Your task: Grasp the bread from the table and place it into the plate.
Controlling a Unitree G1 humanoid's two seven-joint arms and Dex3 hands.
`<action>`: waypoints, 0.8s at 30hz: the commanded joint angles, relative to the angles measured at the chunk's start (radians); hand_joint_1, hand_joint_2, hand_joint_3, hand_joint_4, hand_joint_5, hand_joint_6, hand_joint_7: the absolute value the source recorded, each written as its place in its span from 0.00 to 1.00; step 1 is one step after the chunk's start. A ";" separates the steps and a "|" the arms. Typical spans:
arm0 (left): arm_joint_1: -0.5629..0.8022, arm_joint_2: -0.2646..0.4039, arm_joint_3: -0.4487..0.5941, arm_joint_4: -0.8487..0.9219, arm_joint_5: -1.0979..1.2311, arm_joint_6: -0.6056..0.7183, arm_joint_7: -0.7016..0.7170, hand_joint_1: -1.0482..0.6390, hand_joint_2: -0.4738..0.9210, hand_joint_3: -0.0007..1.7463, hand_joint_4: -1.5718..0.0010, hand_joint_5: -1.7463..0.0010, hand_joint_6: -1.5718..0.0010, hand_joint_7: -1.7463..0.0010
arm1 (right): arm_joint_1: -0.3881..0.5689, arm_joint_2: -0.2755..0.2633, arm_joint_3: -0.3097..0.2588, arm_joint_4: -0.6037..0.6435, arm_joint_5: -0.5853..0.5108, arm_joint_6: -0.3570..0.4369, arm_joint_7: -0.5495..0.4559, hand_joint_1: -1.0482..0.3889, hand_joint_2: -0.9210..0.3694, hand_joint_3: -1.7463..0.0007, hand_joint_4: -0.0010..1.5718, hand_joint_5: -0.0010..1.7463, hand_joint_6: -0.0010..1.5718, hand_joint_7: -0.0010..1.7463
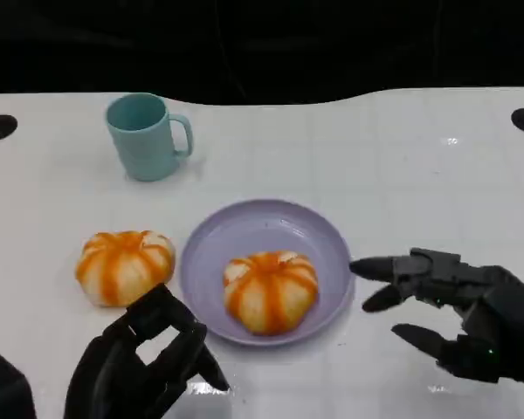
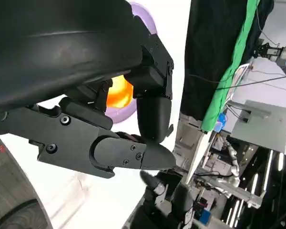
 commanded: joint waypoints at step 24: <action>0.000 0.028 0.043 0.019 -0.035 -0.019 -0.053 0.25 1.00 0.12 0.56 0.00 0.66 0.07 | 0.065 0.148 -0.054 -0.024 0.088 0.168 -0.070 0.39 0.00 0.82 0.44 1.00 0.32 0.97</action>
